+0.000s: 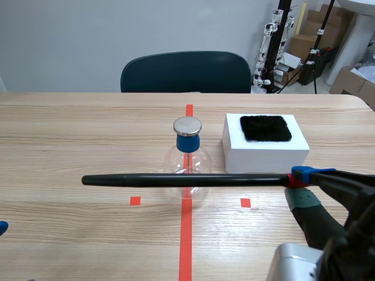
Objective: Do the electroscope experiment. put the rod down on the box
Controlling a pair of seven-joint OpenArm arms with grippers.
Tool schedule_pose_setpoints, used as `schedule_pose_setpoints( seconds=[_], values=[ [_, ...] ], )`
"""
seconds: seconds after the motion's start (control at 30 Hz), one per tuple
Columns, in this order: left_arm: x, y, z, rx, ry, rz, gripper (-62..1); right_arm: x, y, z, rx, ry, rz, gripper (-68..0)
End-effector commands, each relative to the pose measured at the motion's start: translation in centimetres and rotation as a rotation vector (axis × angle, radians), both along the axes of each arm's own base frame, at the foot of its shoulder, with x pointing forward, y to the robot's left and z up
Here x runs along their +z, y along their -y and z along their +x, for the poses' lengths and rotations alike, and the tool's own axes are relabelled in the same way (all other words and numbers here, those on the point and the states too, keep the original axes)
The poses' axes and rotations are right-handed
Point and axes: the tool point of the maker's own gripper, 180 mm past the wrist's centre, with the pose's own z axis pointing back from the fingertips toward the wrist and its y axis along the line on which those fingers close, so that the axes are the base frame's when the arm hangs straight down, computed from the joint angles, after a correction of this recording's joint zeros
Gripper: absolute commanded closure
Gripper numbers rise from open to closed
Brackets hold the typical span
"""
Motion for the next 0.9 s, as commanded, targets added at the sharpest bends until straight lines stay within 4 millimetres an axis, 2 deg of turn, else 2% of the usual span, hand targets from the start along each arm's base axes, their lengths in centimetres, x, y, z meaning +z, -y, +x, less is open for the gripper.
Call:
schedule_pose_setpoints(
  seconds=[0.0,0.23,0.57,0.87],
  values=[
    [1.2,-0.2,0.0,0.003,0.045,-0.036,-62.3,0.8,-0.1,0.4,0.011,0.035,0.005,0.0],
    [1.2,-0.2,0.0,0.003,0.045,-0.036,-62.3,-0.2,0.1,0.2,-0.008,-0.038,0.021,0.0],
    [1.2,-0.2,0.0,0.004,0.046,-0.036,-62.3,-3.6,2.3,-0.9,0.026,-0.252,-0.090,0.0],
    [1.2,-0.2,0.0,0.004,0.046,-0.036,-62.3,-5.2,4.6,-0.5,0.015,-0.418,-0.140,0.0]
  ],
)
